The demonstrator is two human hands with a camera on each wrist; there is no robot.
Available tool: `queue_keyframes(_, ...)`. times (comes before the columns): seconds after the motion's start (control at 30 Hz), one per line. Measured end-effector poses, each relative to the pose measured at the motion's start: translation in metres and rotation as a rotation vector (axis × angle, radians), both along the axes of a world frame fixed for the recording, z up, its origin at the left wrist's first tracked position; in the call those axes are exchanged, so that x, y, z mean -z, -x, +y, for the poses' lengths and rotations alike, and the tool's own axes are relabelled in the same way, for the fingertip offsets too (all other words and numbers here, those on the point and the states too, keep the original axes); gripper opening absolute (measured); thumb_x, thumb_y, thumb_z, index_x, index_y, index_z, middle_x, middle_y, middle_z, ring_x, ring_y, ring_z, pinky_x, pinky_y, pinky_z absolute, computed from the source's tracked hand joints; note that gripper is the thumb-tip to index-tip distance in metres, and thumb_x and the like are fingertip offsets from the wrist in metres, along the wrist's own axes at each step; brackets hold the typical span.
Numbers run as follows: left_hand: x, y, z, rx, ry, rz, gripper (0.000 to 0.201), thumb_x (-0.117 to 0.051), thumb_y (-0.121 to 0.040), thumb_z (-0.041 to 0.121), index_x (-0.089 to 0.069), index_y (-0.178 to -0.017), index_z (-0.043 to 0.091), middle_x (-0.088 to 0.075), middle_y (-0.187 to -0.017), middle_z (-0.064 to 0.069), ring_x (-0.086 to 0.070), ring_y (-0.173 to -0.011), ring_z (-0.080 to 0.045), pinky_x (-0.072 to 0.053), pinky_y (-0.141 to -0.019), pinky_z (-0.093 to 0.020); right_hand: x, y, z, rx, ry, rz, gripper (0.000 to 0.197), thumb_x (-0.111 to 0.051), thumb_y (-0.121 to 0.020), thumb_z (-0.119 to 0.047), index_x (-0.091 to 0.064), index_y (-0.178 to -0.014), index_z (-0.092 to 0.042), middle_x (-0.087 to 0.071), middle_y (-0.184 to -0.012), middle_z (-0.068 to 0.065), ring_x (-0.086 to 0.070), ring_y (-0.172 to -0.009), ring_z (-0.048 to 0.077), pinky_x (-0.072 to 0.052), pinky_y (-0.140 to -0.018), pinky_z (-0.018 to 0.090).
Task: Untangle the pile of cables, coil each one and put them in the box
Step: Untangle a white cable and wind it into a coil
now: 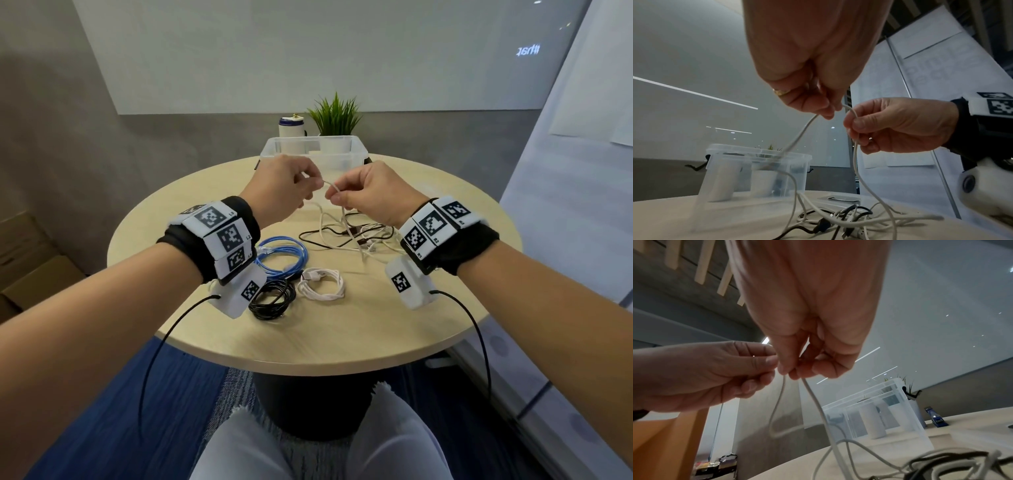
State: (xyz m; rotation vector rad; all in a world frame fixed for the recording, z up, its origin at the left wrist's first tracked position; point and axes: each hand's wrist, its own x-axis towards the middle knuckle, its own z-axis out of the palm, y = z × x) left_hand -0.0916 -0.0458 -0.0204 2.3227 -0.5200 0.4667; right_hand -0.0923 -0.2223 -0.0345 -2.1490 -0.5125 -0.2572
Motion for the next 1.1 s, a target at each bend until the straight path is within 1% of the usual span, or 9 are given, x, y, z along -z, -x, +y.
queue_keyframes(0.17, 0.004, -0.002, -0.003, -0.002, 0.023, -0.047, 0.011, -0.052, -0.096, 0.019, -0.058, -0.089, 0.013, -0.06, -0.07, -0.002, -0.055, -0.051, -0.002, -0.044, -0.049, -0.009, 0.002, -0.005, 0.0, 0.045, 0.044, 0.001, 0.011, -0.064, -0.087, -0.007, -0.071, -0.086, -0.016, -0.065, -0.072, -0.004, -0.057, -0.066, 0.007, -0.051, -0.07, 0.025)
queue_keyframes(0.33, 0.0, -0.006, 0.001, -0.03, 0.398, -0.024, 0.012, -0.045, -0.098, 0.015, -0.05, -0.088, 0.013, -0.063, -0.076, -0.015, -0.062, -0.052, -0.006, -0.052, -0.054, -0.018, 0.015, -0.009, -0.01, 0.191, 0.233, 0.099, 0.011, -0.063, -0.088, -0.011, -0.071, -0.086, -0.018, -0.063, -0.076, -0.005, -0.055, -0.068, 0.006, -0.04, -0.061, 0.019)
queue_keyframes(0.53, -0.006, -0.013, 0.015, -0.086, 0.762, 0.028, 0.02, -0.038, -0.101, 0.014, -0.041, -0.082, 0.02, -0.053, -0.063, -0.003, -0.063, -0.061, -0.02, -0.059, -0.066, -0.032, 0.019, -0.015, -0.03, 0.344, 0.297, 0.123, 0.009, -0.063, -0.089, -0.015, -0.072, -0.09, -0.013, -0.064, -0.089, 0.002, -0.056, -0.085, 0.016, -0.038, -0.076, 0.025)
queue_keyframes(0.6, -0.004, -0.016, 0.017, -0.15, 0.703, 0.021, 0.018, -0.038, -0.101, 0.018, -0.042, -0.083, 0.02, -0.054, -0.066, -0.004, -0.061, -0.058, -0.019, -0.057, -0.061, -0.032, 0.016, -0.019, -0.034, 0.388, 0.24, 0.093, 0.012, -0.061, -0.091, -0.018, -0.071, -0.092, -0.012, -0.061, -0.085, 0.002, -0.055, -0.082, 0.017, -0.037, -0.075, 0.026)
queue_keyframes(0.7, 0.002, -0.02, 0.023, -0.281, 0.395, 0.023, 0.014, -0.044, -0.098, 0.025, -0.054, -0.093, 0.015, -0.055, -0.077, -0.003, -0.056, -0.067, -0.021, -0.045, -0.056, -0.028, 0.009, -0.025, -0.035, 0.375, 0.032, 0.046, 0.019, -0.055, -0.093, -0.018, -0.065, -0.077, -0.016, -0.063, -0.077, 0.002, -0.058, -0.075, 0.018, -0.044, -0.07, 0.028)
queue_keyframes(0.83, 0.011, -0.019, 0.025, -0.31, -0.013, 0.102, 0.022, -0.053, -0.093, 0.024, -0.068, -0.098, 0.008, -0.063, -0.091, -0.008, -0.054, -0.079, -0.021, -0.044, -0.068, -0.028, 0.001, -0.029, -0.036, 0.366, -0.18, 0.007, 0.019, -0.053, -0.095, -0.018, -0.066, -0.082, -0.015, -0.069, -0.077, 0.0, -0.065, -0.078, 0.014, -0.053, -0.076, 0.028)
queue_keyframes(0.9, 0.011, -0.017, 0.023, -0.307, -0.077, 0.063, 0.021, -0.056, -0.092, 0.022, -0.068, -0.103, 0.009, -0.064, -0.101, -0.008, -0.054, -0.087, -0.021, -0.042, -0.074, -0.027, 0.001, -0.029, -0.034, 0.348, -0.193, -0.014, 0.018, -0.055, -0.094, -0.017, -0.068, -0.083, -0.014, -0.069, -0.073, -0.001, -0.065, -0.074, 0.013, -0.053, -0.079, 0.03)
queue_keyframes(1.0, 0.005, -0.014, 0.018, -0.236, -0.115, -0.063, 0.029, -0.059, -0.09, 0.019, -0.061, -0.119, 0.016, -0.059, -0.111, -0.004, -0.051, -0.097, -0.018, -0.035, -0.078, -0.024, 0.001, -0.026, -0.029, 0.34, -0.199, -0.004, 0.017, -0.054, -0.095, -0.017, -0.067, -0.085, -0.012, -0.068, -0.073, 0.0, -0.062, -0.064, 0.009, -0.049, -0.06, 0.02)
queue_keyframes(1.1, -0.004, -0.005, 0.006, -0.095, -0.148, -0.085, 0.039, -0.064, -0.088, 0.027, -0.055, -0.126, 0.022, -0.059, -0.108, 0.003, -0.051, -0.079, -0.009, -0.037, -0.07, -0.018, 0.0, -0.025, -0.023, 0.326, -0.226, 0.003, 0.019, -0.054, -0.095, -0.017, -0.064, -0.079, -0.017, -0.068, -0.072, 0.002, -0.063, -0.059, 0.011, -0.048, -0.052, 0.022)
